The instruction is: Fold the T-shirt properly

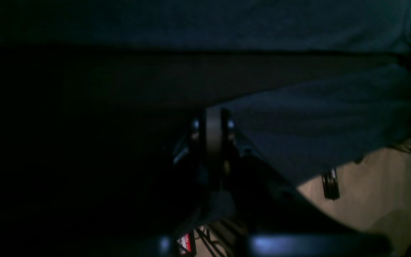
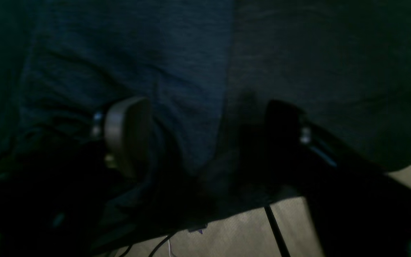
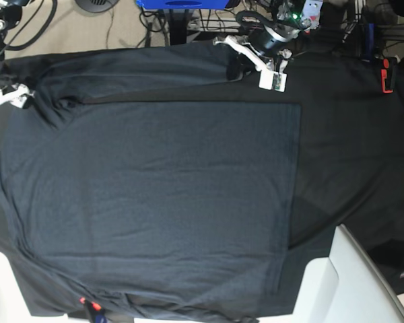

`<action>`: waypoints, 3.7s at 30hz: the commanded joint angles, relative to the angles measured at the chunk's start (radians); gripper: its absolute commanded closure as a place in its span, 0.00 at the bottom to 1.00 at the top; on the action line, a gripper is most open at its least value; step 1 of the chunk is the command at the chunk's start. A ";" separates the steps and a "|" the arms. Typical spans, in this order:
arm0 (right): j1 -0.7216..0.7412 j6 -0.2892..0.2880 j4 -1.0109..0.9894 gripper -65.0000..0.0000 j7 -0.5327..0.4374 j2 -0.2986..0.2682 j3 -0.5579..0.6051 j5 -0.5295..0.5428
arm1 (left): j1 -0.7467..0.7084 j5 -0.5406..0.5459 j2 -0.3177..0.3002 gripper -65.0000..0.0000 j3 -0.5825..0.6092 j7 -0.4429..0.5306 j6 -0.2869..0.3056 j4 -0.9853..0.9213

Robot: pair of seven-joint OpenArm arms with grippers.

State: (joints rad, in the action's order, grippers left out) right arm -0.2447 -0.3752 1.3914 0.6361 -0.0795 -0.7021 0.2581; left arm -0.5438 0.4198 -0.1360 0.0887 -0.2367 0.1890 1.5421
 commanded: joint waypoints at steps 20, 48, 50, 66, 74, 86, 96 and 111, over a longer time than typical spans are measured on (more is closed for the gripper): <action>0.005 -0.002 -0.028 0.49 -0.015 0.014 -0.001 0.007 | 0.000 0.008 -0.001 1.00 0.007 0.015 -0.001 0.011; 0.103 0.147 0.098 1.00 0.267 0.004 0.040 0.000 | 0.074 0.008 0.005 1.00 0.000 -0.295 -0.003 0.229; 0.120 0.166 0.095 1.00 0.287 -0.015 0.042 0.000 | 0.103 0.008 0.005 1.00 0.000 -0.319 -0.003 0.235; 0.296 0.227 -0.076 1.00 0.350 -0.085 0.043 -0.001 | 0.281 0.008 0.008 1.00 -0.070 -0.389 -0.003 0.232; 0.359 0.227 -0.171 1.00 0.302 -0.092 0.043 -0.001 | 0.445 0.000 0.002 1.00 -0.071 -0.444 -0.003 0.199; 0.414 0.227 -0.310 1.00 0.179 -0.108 0.118 -0.038 | 0.594 -0.002 0.006 1.00 -0.057 -0.445 -0.003 0.019; 0.433 0.227 -0.318 1.00 0.161 -0.107 0.126 -0.044 | 0.690 -0.002 0.006 1.00 -0.005 -0.442 -0.003 -0.075; 0.434 0.227 -0.318 1.00 0.161 -0.107 0.126 -0.044 | 0.775 -0.002 0.005 1.00 0.066 -0.318 -0.004 -0.216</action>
State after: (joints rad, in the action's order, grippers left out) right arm 0.1707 -0.1482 1.0588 0.8112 -0.1680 -0.5747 0.2096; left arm 0.2043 0.4095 -0.1284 0.1585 -0.5854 0.1829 1.3079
